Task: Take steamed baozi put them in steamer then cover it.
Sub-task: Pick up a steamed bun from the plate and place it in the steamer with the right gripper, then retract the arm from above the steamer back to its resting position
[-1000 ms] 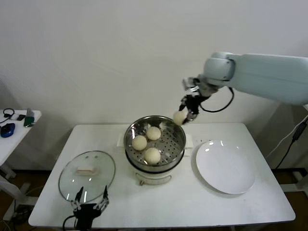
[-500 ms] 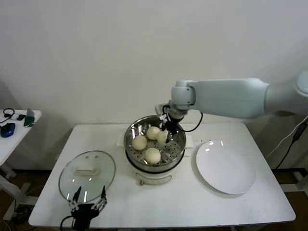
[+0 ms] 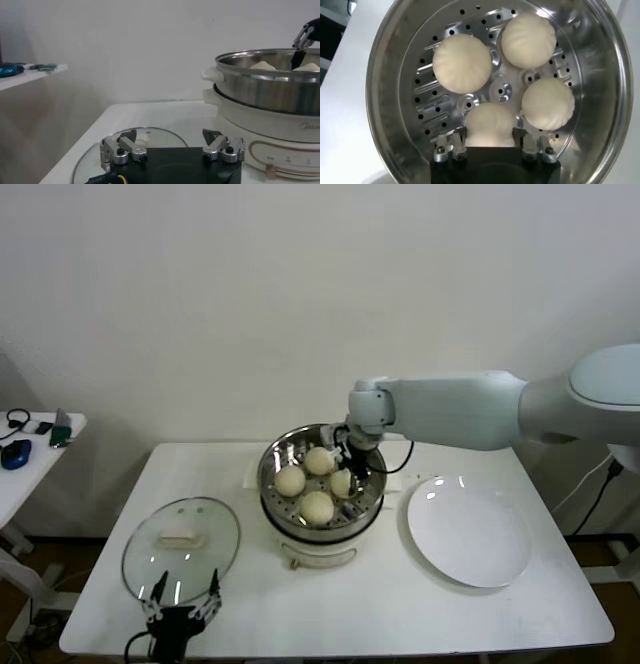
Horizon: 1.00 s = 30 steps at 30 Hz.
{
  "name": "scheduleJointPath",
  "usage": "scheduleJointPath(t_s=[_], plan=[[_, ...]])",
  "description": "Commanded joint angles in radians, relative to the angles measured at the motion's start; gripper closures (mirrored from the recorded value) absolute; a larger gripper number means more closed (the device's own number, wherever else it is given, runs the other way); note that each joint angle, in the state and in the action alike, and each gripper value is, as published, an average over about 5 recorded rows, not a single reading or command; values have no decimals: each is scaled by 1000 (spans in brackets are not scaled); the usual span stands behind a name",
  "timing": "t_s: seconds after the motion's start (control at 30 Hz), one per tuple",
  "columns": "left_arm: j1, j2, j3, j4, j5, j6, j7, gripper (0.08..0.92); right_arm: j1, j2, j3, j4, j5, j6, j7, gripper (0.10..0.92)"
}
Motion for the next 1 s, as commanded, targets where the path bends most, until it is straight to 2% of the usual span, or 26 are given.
scheduleJointPath(t_s=[0.03, 0.13, 0.23, 0.3, 0.4, 0.63, 0.73, 0.87, 1.0], plan=[[-1, 2, -3, -8, 1, 6, 2, 177, 92, -38, 15, 15, 51, 36, -56, 312], [-3, 4, -2, -12, 11, 8, 4, 177, 189, -106, 20, 35, 137, 58, -108, 238], [-2, 6, 0, -13, 23, 6, 4, 177, 247, -205, 45, 53, 205, 63, -122, 208], [-1, 8, 1, -13, 27, 5, 5, 177, 244, -295, 104, 73, 261, 41, -79, 204], [-4, 13, 1, -13, 27, 7, 8, 177, 143, -458, 281, 117, 324, -25, 74, 203], [-34, 38, 6, 4, 36, 8, 23, 177, -433, -759, 892, 182, 226, 73, 574, 203], [-56, 49, 7, 14, 42, 9, 28, 177, -670, -849, 1066, 226, 226, 124, 723, 203], [-86, 59, 8, 18, 42, 12, 37, 177, -1129, -918, 1436, 282, 132, 227, 773, 203], [-107, 67, 7, 16, 46, -1, 46, 177, -1719, -844, 2012, 342, 45, 309, 720, 203]])
